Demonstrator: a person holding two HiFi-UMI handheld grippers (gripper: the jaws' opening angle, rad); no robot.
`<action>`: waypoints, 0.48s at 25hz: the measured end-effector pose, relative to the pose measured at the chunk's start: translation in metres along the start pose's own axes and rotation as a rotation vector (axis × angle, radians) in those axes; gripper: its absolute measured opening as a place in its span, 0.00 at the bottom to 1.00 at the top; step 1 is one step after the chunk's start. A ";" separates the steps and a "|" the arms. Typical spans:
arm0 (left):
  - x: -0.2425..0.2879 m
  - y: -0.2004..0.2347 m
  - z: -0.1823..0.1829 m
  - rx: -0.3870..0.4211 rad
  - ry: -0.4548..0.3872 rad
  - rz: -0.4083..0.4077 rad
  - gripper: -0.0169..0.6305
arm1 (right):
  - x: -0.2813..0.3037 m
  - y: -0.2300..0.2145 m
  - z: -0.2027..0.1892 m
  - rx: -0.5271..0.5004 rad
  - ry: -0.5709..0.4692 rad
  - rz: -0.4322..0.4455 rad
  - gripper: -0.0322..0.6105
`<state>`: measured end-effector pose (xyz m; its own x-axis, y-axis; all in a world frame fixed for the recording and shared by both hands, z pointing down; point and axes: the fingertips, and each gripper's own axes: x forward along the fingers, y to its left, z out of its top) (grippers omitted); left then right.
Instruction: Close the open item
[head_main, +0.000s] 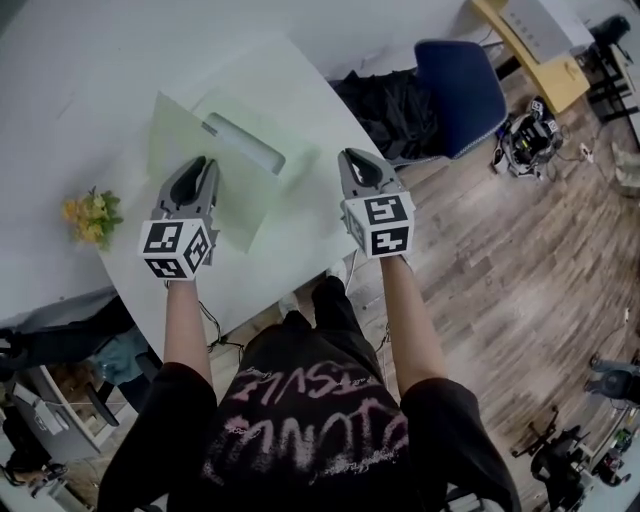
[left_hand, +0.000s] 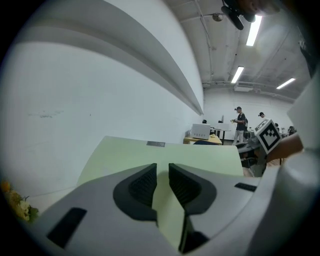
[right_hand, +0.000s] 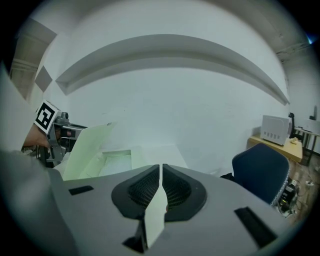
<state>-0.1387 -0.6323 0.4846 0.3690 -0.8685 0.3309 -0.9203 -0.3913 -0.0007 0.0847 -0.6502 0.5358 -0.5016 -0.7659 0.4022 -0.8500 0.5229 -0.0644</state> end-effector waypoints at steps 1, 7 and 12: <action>0.007 -0.002 -0.001 0.002 0.008 -0.011 0.13 | 0.001 -0.003 -0.002 0.002 0.003 -0.004 0.09; 0.047 -0.009 -0.018 -0.001 0.064 -0.057 0.13 | 0.007 -0.018 -0.013 0.022 0.022 -0.027 0.09; 0.073 -0.020 -0.037 0.042 0.142 -0.093 0.15 | 0.012 -0.029 -0.022 0.035 0.039 -0.039 0.09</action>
<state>-0.0986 -0.6763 0.5439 0.4277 -0.7773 0.4614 -0.8757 -0.4829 -0.0018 0.1068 -0.6660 0.5621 -0.4624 -0.7699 0.4398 -0.8739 0.4795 -0.0795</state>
